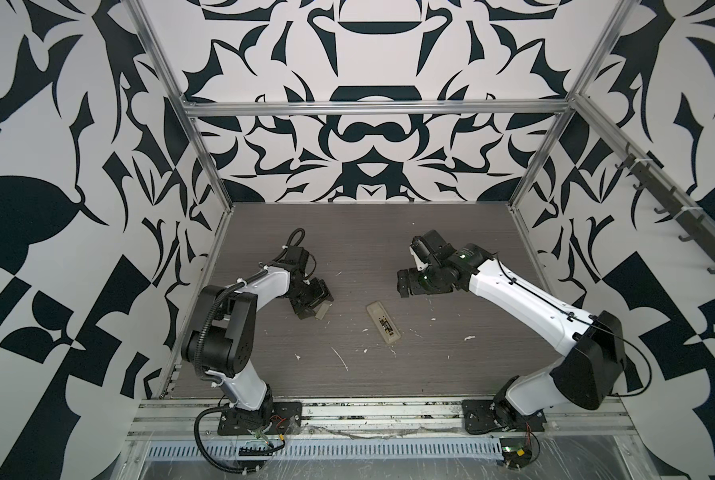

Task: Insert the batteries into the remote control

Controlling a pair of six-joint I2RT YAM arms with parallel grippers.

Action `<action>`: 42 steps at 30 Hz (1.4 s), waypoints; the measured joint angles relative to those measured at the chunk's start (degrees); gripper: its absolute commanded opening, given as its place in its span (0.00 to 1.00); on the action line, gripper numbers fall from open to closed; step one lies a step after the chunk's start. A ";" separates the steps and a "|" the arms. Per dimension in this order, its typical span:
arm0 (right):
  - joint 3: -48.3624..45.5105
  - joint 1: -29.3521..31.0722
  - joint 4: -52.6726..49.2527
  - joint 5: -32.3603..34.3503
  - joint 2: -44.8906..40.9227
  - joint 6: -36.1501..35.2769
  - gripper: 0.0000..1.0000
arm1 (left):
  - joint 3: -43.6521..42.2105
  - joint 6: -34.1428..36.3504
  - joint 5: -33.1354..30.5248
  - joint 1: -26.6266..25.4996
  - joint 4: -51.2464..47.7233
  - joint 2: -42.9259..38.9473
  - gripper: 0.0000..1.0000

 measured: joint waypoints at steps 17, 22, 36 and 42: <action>7.52 6.51 -4.48 2.84 6.58 1.64 0.92 | -6.88 -7.45 2.40 -4.94 3.89 -7.48 0.74; 22.86 12.50 -6.91 3.45 20.02 -2.45 0.92 | -12.50 -5.75 4.00 5.81 1.51 -18.23 0.74; 56.96 19.71 -18.53 2.12 52.65 -9.86 0.83 | -17.18 -0.15 9.38 27.28 -2.84 -27.91 0.75; 56.87 20.20 -19.41 0.24 54.66 -9.94 0.81 | -18.03 0.68 11.61 29.68 -2.43 -28.89 0.75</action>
